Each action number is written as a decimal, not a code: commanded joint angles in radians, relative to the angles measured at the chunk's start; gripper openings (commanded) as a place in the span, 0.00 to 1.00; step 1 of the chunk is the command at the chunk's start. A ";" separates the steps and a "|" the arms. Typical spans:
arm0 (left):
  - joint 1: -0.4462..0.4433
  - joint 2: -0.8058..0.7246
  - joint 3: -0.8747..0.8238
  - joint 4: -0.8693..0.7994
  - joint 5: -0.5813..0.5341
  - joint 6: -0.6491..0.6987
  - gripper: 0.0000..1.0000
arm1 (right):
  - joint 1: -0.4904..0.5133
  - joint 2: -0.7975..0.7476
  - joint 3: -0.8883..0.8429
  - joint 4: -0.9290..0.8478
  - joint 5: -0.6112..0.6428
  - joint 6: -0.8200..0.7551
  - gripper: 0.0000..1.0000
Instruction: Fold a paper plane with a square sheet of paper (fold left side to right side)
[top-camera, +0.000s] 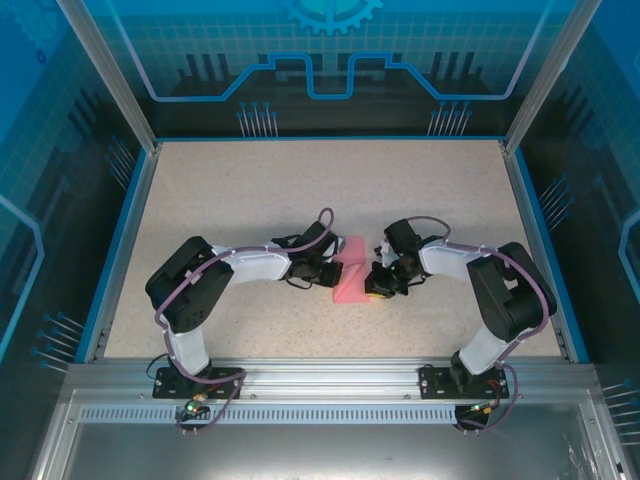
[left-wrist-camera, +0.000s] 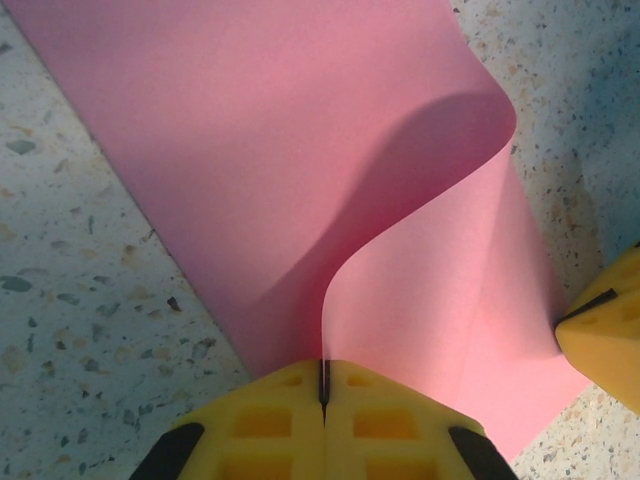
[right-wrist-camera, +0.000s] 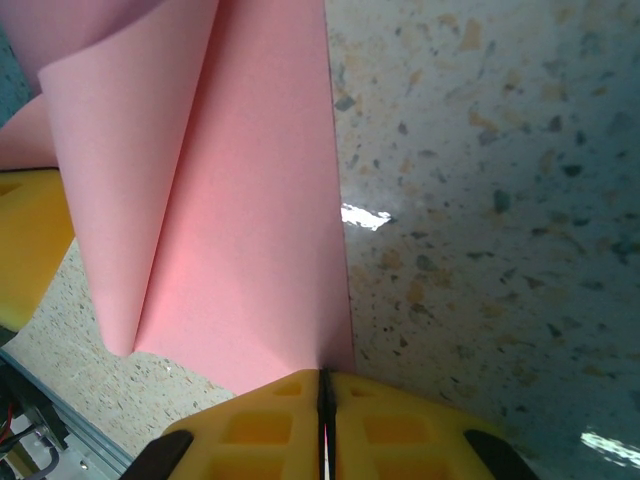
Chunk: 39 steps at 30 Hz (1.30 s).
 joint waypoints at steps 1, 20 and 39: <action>0.009 0.016 0.025 -0.018 -0.004 0.026 0.00 | 0.016 0.039 -0.006 -0.052 0.055 -0.013 0.11; 0.010 0.029 0.036 -0.023 -0.021 0.033 0.00 | 0.017 0.051 0.007 -0.063 0.055 -0.019 0.10; 0.009 0.046 0.020 -0.039 0.003 0.041 0.00 | -0.021 -0.055 0.028 0.105 -0.104 0.034 0.09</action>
